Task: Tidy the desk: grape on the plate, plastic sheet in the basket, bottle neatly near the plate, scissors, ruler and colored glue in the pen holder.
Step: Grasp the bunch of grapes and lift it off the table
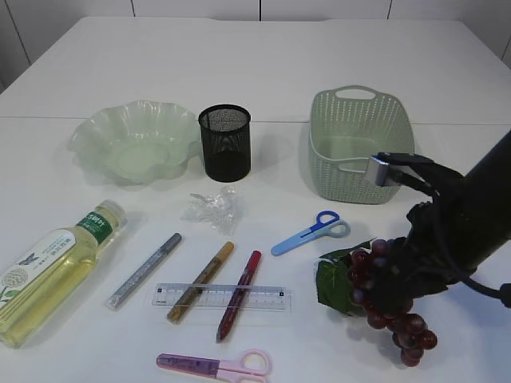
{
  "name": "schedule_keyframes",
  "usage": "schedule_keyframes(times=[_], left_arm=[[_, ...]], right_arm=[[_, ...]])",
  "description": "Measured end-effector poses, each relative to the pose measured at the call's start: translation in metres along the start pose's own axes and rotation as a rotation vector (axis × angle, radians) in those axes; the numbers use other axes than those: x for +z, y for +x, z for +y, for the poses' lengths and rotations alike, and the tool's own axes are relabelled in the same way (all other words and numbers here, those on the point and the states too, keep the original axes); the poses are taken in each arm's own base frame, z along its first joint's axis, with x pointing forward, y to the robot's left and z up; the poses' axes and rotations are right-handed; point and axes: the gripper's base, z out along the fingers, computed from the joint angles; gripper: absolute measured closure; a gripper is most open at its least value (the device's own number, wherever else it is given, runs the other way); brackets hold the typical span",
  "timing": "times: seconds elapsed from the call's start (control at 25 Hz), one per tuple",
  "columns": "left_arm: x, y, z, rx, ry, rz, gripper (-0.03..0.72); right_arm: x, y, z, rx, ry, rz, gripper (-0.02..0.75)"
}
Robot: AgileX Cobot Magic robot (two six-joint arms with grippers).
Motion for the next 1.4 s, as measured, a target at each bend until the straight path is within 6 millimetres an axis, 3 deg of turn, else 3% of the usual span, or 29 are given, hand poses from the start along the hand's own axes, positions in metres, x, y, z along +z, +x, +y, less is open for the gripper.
schedule_keyframes(times=[0.84, 1.16, 1.4], left_arm=[[0.002, -0.002, -0.002, -0.020, 0.030, 0.012, 0.255], [0.021, -0.014, 0.000, -0.018, 0.037, 0.100, 0.255], [0.040, -0.038, 0.001, 0.030, 0.057, 0.027, 0.255]], right_arm=[[-0.053, -0.045, 0.022, -0.080, -0.077, -0.054, 0.586], [-0.065, -0.056, 0.027, -0.051, -0.080, -0.105, 0.587], [-0.074, -0.054, 0.034, -0.029, -0.078, -0.126, 0.588]])
